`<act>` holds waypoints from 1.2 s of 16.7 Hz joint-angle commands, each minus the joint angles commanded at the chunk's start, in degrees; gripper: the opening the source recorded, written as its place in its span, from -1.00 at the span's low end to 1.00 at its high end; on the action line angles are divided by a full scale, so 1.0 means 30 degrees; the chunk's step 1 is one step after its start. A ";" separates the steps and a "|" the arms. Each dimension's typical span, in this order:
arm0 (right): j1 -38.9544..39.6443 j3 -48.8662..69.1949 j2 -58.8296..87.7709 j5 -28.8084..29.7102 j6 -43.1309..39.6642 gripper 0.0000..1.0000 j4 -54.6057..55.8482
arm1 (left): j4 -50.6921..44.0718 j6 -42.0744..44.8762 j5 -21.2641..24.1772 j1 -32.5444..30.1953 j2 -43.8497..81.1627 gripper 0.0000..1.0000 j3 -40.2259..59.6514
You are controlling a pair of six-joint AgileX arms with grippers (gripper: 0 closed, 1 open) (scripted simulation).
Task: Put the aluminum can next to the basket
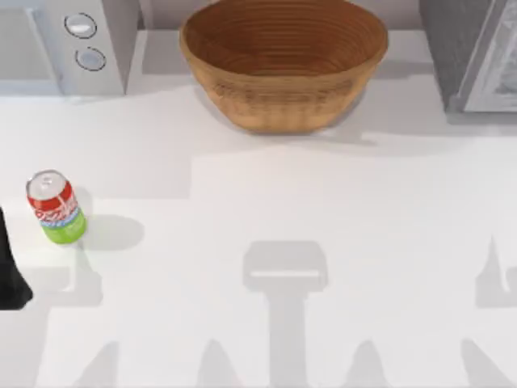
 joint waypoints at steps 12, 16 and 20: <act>0.0000 0.0000 0.0000 0.0000 0.0000 1.00 0.0000 | -0.7195 0.4189 0.0018 -0.0595 1.0711 1.00 0.9317; 0.0000 0.0000 0.0000 0.0000 0.0000 1.00 0.0000 | -1.1916 0.6905 0.0013 -0.0970 1.8614 1.00 1.5356; 0.0000 0.0000 0.0000 0.0000 0.0000 1.00 0.0000 | -1.6531 0.9529 0.0011 -0.1337 2.6250 1.00 2.1109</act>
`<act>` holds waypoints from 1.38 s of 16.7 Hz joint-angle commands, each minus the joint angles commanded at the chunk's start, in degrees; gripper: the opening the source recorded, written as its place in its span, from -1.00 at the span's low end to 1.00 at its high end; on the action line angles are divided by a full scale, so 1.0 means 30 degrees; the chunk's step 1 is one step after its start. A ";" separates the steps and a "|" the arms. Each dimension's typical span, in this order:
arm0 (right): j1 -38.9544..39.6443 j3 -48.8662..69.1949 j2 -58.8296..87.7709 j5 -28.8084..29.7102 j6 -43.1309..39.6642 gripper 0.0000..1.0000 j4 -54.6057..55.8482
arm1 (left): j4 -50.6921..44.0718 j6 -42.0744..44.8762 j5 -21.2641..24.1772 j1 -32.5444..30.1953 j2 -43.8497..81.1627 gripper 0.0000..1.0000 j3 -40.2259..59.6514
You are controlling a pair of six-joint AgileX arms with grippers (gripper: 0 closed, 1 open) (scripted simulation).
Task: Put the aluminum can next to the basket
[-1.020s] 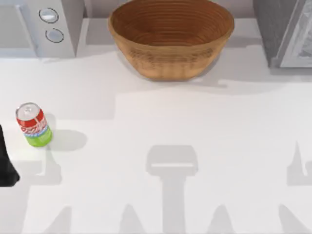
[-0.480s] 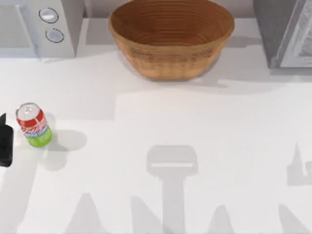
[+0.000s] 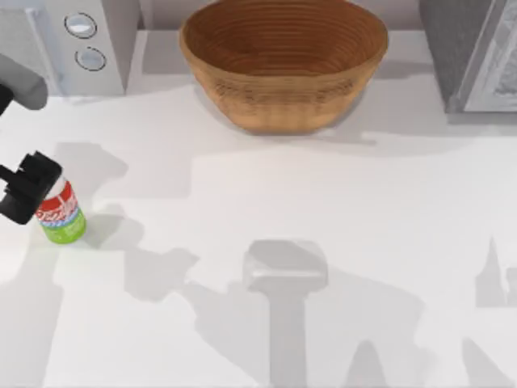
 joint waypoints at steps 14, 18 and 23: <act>0.0000 0.0000 0.0000 0.0000 0.0000 1.00 0.0000 | -0.6845 0.4061 0.0013 -0.0564 1.0741 1.00 0.9217; 0.0000 0.0000 0.0000 0.0000 0.0000 1.00 0.0000 | -0.6041 0.4106 0.0014 -0.0530 1.0908 1.00 0.8469; 0.0000 0.0000 0.0000 0.0000 0.0000 1.00 0.0000 | -0.2816 0.4106 0.0018 -0.0530 1.1619 1.00 0.6125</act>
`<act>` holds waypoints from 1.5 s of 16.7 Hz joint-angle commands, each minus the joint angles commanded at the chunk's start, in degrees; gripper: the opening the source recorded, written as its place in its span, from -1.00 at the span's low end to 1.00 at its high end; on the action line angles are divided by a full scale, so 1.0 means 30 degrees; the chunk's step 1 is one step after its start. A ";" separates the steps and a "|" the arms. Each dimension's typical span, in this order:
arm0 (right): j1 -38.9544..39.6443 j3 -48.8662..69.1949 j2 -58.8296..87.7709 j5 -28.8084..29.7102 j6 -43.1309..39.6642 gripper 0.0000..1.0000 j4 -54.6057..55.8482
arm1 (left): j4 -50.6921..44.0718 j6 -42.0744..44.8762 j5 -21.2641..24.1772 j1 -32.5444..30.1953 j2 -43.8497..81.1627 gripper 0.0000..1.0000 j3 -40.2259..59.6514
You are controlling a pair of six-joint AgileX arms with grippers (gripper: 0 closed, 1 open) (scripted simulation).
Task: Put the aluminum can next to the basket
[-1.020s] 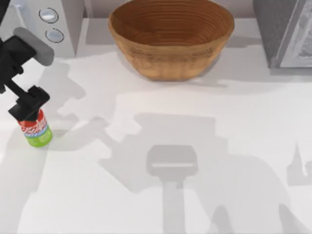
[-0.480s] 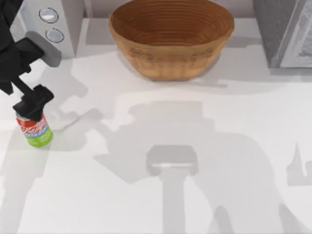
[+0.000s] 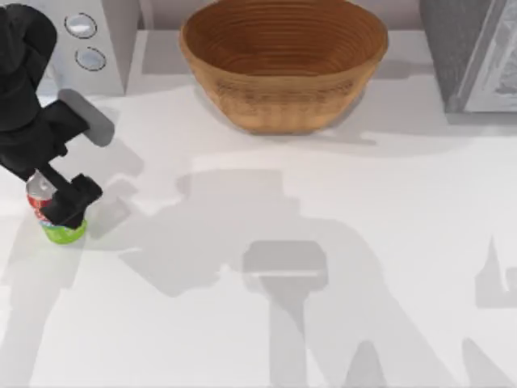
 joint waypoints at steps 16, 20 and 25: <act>0.0000 0.0000 0.0000 0.0000 0.0000 1.00 0.0000 | 0.0228 0.0002 0.0000 0.0000 0.0079 -0.81 -0.0209; 0.0000 0.0000 0.0000 0.0000 0.0000 1.00 0.0000 | 0.0228 0.0002 0.0000 0.0000 0.0079 -1.00 -0.0209; 0.0000 0.0000 0.0000 0.0000 0.0000 1.00 0.0000 | 0.0228 0.0002 0.0000 0.0000 0.0079 -1.00 -0.0209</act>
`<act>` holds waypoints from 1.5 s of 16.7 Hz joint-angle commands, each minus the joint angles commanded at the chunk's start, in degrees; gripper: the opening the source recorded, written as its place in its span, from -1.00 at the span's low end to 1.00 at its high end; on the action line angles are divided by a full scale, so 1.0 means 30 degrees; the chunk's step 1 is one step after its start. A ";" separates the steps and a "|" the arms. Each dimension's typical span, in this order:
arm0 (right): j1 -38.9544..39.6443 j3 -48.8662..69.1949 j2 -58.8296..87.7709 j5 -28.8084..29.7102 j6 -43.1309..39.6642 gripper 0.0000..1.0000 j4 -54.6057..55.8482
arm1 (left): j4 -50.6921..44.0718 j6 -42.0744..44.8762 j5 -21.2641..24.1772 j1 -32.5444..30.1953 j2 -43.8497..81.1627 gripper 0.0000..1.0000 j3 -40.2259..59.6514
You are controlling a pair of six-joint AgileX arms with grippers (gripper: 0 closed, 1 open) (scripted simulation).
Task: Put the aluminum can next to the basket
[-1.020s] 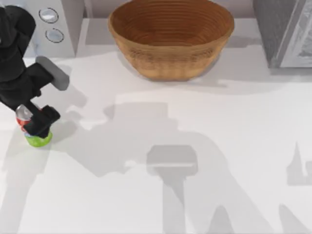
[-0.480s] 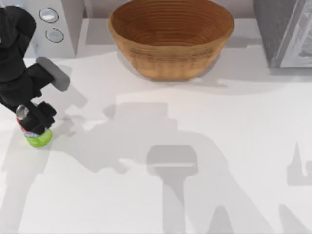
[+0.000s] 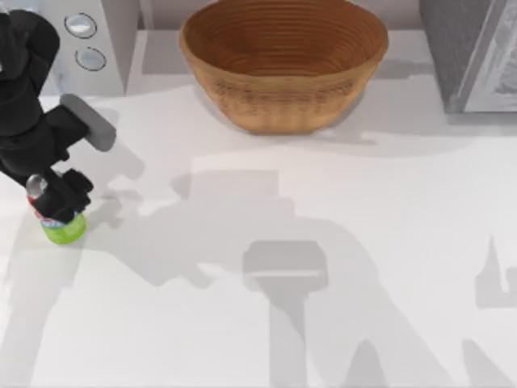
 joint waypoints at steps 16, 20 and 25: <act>0.0000 0.0000 0.0000 0.0000 0.0000 1.00 0.0000 | -0.3738 -1.7989 0.0115 -0.7857 0.4733 -1.00 0.7397; 0.0000 0.0000 0.0000 0.0000 0.0000 1.00 0.0000 | -0.4589 -2.3959 0.0109 -1.0446 0.5676 -1.00 0.9611; 0.0000 0.0000 0.0000 0.0000 0.0000 1.00 0.0000 | -0.4880 -2.6891 0.0040 -1.1971 0.5937 -1.00 1.0887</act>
